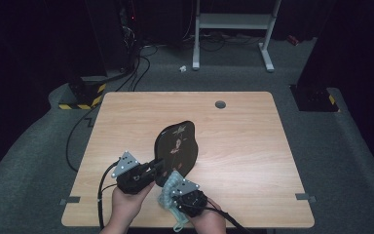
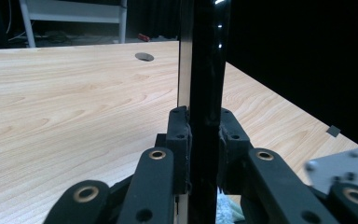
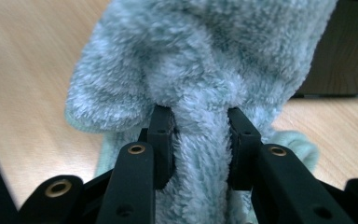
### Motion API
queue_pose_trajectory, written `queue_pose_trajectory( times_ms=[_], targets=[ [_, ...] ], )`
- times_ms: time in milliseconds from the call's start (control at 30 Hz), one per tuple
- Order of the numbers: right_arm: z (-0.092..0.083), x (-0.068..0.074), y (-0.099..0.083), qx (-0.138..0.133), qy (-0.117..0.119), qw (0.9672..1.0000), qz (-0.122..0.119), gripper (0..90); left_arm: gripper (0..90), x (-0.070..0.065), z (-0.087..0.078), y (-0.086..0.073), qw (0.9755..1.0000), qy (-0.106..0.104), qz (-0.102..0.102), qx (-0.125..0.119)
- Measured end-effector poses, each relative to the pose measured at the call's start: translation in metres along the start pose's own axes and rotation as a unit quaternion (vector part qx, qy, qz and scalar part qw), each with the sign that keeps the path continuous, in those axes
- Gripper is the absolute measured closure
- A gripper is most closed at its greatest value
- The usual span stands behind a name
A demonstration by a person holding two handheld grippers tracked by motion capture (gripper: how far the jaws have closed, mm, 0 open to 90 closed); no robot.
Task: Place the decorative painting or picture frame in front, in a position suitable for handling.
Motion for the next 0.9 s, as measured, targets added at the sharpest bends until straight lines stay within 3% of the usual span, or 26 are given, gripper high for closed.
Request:
queue_pose_trajectory(
  times_ms=[100, 533, 900],
  targets=[
    [0.002, -0.001, 0.000, 0.003, 0.000, 1.0000, 0.008, 67.9, 78.1, -0.001, 0.001, 0.001, 1.0000, -0.001, 0.001, 0.001],
    [-0.002, 0.002, 0.005, 0.004, -0.011, 0.9999, 0.003, 68.0, 78.2, 0.002, -0.002, -0.002, 1.0000, -0.005, 0.001, 0.000],
    [-0.035, 0.020, 0.028, -0.051, 0.013, 0.9985, -0.012, 67.9, 78.1, 0.000, 0.000, 0.000, 1.0000, -0.002, 0.007, 0.002]
  ],
)
Point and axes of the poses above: each handheld gripper's, and its own axes: z roughly forward along the jaws, y roughly out of its top, x roughly to its left, the point moved 2 cm from there along z, roughly forward along the jaws, and after that the axes turned 14 degrees about z, right-handed, at the moved point
